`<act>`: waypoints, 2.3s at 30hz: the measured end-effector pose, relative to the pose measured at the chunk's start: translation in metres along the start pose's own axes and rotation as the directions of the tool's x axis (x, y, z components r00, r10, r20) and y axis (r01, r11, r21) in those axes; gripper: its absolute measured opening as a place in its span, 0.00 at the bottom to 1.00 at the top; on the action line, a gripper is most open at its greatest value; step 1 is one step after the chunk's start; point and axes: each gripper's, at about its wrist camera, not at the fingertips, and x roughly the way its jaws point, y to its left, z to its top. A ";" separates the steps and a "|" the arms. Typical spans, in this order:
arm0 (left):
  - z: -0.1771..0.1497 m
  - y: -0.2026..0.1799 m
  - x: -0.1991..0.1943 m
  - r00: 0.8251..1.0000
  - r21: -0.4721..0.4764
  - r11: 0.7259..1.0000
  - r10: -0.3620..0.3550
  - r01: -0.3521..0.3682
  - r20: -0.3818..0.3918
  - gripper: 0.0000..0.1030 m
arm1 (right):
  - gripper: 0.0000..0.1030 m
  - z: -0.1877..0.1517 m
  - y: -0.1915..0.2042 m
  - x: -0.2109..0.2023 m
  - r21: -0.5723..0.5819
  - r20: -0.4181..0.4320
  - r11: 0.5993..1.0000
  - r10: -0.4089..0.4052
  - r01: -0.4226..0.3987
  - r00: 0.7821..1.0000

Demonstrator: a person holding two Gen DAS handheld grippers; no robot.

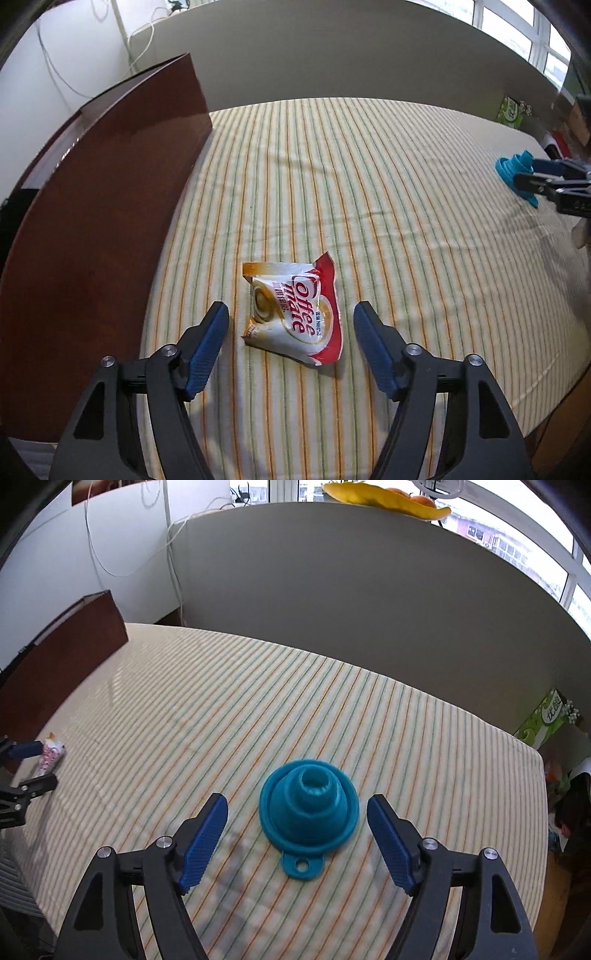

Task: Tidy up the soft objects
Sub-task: 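Close the left gripper on the Coffee-mate packet while the right gripper closes on the teal funnel, then carry the packet with the left gripper into the shoebox while the right gripper drops the funnel there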

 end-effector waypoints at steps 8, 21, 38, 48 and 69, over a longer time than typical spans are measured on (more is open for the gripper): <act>0.001 0.001 0.002 0.999 -0.004 0.999 -0.033 0.033 0.015 0.63 | 0.72 0.004 -0.004 0.018 0.047 -0.025 0.999 0.002 -0.001 1.000; -0.002 -0.004 -0.004 0.998 0.001 0.999 -0.055 0.055 0.039 0.35 | 0.51 -0.004 -0.008 0.006 0.045 -0.030 0.999 0.010 -0.008 1.000; -0.006 -0.002 -0.060 0.982 0.015 0.991 -0.134 0.134 0.131 0.34 | 0.50 -0.004 0.029 -0.065 -0.012 0.059 0.996 0.086 -0.085 0.995; -0.010 0.053 -0.122 0.966 -0.008 0.991 -0.126 0.131 0.226 0.34 | 0.50 0.039 0.114 -0.114 -0.157 0.141 0.967 0.223 -0.201 0.965; -0.021 0.202 -0.132 0.966 -0.230 0.971 0.123 -0.069 0.227 0.34 | 0.50 0.137 0.264 -0.086 -0.345 0.117 0.898 0.331 -0.274 0.936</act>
